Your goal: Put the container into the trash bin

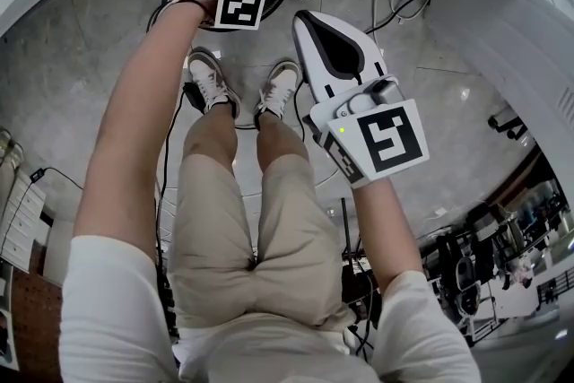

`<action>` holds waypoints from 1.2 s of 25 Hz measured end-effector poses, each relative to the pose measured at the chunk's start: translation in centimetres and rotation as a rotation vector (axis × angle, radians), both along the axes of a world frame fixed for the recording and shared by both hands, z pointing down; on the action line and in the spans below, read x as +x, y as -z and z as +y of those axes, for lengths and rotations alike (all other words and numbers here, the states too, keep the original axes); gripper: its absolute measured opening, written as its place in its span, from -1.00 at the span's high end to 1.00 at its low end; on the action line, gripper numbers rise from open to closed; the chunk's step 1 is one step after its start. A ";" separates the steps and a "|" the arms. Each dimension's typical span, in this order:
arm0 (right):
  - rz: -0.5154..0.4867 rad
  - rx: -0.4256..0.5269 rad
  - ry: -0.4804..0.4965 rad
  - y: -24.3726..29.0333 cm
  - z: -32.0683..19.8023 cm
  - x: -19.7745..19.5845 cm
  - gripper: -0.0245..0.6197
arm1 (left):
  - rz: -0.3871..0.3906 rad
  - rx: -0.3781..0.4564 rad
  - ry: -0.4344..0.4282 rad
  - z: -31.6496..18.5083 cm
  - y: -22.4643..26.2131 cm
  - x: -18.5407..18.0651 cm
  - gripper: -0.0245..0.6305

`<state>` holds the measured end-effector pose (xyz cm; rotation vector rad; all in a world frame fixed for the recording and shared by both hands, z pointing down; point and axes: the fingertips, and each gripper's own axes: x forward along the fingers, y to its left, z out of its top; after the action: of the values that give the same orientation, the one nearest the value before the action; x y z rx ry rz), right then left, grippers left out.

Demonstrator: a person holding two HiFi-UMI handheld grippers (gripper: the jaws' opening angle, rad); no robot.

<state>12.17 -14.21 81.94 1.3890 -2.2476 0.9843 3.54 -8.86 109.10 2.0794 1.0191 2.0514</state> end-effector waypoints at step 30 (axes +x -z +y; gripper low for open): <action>0.011 0.008 -0.039 6.8 2.7 -3.2 0.92 | 0.177 0.120 0.384 -3.7 8.1 -0.3 0.27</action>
<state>8.97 -11.51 75.12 1.4433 -2.2270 0.9785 3.21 -12.57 100.98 2.3263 0.4667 1.8026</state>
